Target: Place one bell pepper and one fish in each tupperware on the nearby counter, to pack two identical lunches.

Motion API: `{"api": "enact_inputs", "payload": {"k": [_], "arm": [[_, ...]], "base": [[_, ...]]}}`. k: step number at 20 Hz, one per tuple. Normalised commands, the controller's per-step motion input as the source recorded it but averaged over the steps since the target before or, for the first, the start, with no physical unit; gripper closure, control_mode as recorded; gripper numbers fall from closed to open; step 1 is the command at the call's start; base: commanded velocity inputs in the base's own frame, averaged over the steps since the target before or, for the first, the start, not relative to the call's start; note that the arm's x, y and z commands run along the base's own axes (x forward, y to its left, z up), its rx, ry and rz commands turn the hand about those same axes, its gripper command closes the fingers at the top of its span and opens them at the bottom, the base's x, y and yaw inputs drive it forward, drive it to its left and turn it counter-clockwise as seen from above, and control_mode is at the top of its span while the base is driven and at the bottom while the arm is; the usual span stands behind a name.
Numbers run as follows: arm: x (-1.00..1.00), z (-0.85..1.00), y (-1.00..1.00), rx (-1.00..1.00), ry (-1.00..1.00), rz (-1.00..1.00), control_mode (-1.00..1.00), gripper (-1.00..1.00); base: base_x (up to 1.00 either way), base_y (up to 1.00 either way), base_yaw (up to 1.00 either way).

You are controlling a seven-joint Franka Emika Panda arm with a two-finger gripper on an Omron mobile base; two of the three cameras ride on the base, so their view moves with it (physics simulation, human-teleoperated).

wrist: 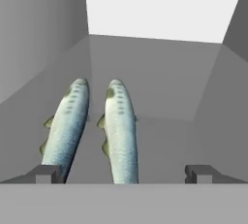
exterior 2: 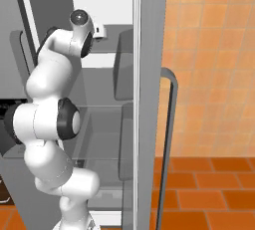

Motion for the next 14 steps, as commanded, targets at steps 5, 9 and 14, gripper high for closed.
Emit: {"api": "enact_inputs", "payload": {"k": [5,9,14], "arm": [[0.33,-0.05,0.00,0.00,0.07,-0.01,-1.00,-1.00],[0.08,-0.25,0.00,0.00,0.03,0.00,-1.00,-1.00],[0.00,-0.10,-0.08,0.00,0.01,0.00,-1.00,-1.00]], "base": [[0.00,0.00,0.00],[0.00,0.00,0.00],[0.00,0.00,0.00]]}}
